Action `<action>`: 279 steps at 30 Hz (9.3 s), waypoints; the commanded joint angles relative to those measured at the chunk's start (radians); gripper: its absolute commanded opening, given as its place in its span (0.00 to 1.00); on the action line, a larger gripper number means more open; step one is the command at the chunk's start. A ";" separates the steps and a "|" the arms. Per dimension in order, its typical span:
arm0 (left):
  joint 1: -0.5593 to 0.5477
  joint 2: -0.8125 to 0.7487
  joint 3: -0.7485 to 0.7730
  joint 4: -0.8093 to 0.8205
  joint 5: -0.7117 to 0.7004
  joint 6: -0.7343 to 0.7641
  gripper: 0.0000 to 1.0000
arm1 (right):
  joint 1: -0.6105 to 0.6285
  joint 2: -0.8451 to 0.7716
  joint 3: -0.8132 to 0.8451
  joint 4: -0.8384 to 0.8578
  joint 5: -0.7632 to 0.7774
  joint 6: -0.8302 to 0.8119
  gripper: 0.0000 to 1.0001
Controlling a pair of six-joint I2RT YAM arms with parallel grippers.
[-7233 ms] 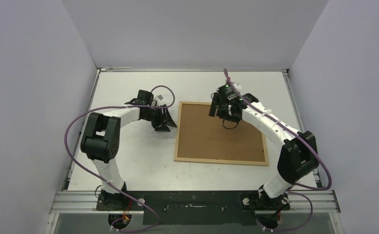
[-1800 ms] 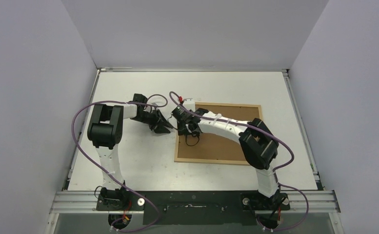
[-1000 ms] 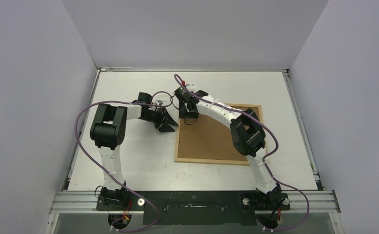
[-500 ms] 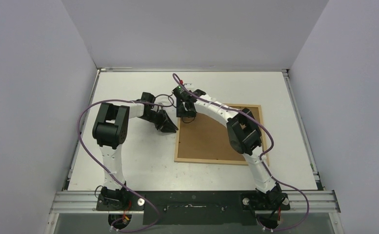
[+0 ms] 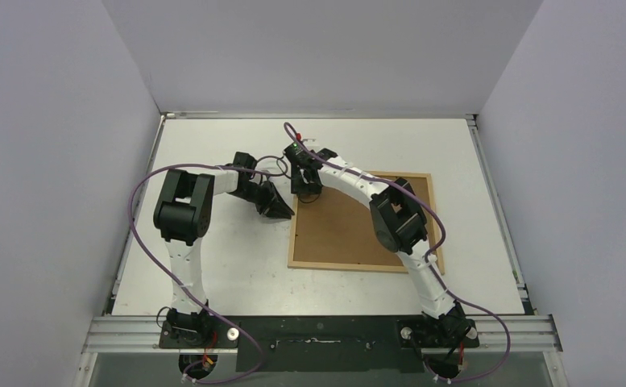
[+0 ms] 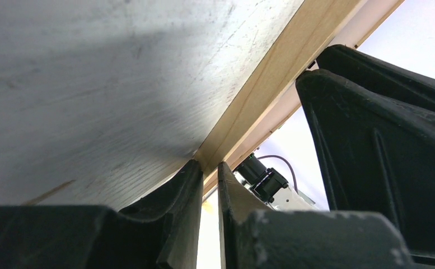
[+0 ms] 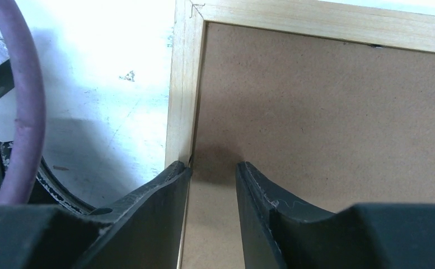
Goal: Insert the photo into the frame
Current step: Install the photo frame at the center of the board, then adjust the photo frame at the center of the board, then install the photo frame at the center of the board.
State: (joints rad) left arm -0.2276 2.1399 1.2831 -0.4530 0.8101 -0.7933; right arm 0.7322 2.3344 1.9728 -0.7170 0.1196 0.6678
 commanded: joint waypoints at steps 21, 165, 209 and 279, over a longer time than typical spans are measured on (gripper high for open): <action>-0.006 0.089 -0.034 -0.101 -0.192 0.072 0.12 | -0.024 0.059 0.011 -0.030 0.046 -0.004 0.21; 0.052 -0.021 0.054 -0.058 -0.048 0.207 0.53 | -0.810 -0.773 -0.906 -0.009 0.090 0.019 0.84; 0.079 0.129 0.276 -0.150 -0.111 0.183 0.53 | -0.599 -0.804 -1.051 0.146 -0.232 0.068 0.72; 0.108 0.122 0.271 -0.148 -0.175 0.201 0.54 | -0.729 -0.641 -0.928 0.148 -0.100 -0.245 0.44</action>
State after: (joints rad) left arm -0.1104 2.2280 1.5734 -0.6163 0.7296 -0.6239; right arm 0.0059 1.7039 1.0630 -0.5591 0.0368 0.4480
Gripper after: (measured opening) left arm 0.538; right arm 0.440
